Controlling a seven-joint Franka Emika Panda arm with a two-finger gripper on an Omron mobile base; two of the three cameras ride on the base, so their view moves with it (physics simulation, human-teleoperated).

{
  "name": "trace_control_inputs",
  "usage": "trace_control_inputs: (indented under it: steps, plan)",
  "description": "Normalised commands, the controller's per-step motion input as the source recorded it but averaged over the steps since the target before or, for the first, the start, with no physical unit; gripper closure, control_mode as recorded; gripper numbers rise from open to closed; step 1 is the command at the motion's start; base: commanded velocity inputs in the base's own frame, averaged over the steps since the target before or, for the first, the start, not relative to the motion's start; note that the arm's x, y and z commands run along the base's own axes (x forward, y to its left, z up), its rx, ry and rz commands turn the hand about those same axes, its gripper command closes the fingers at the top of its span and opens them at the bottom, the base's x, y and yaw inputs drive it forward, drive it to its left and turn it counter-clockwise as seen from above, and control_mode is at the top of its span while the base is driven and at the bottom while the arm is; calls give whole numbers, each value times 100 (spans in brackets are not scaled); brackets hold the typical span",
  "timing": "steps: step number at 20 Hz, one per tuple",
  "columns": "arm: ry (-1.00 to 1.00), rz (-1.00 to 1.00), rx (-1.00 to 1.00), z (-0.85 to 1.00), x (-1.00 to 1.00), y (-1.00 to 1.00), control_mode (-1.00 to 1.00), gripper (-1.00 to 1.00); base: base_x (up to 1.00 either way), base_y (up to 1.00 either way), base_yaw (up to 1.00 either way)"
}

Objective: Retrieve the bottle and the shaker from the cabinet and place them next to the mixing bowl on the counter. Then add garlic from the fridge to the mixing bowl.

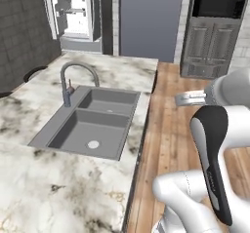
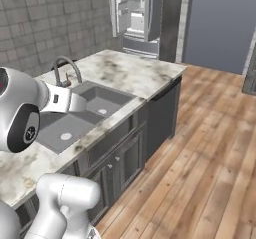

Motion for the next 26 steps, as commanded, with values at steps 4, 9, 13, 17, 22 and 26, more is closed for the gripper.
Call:
trace_control_inputs:
  steps: [4, 9, 13, 17, 22, 26]
  plan:
    - [0, 0, 0, 0, 0, 0, 100, -100, -100, 33, 26]
    - [0, 0, 0, 0, 0, 0, 100, -100, -79, 23, 26]
    - [0, 0, 0, 0, 0, 0, 100, -100, 87, -43, -13]
    - [0, 0, 0, 0, 0, 0, 100, -100, 92, -78, -46]
    - [0, 0, 0, 0, 0, 0, 100, -100, 95, -52, -41]
    - [0, 0, 0, 0, 0, 0, 100, -100, 100, -2, -12]
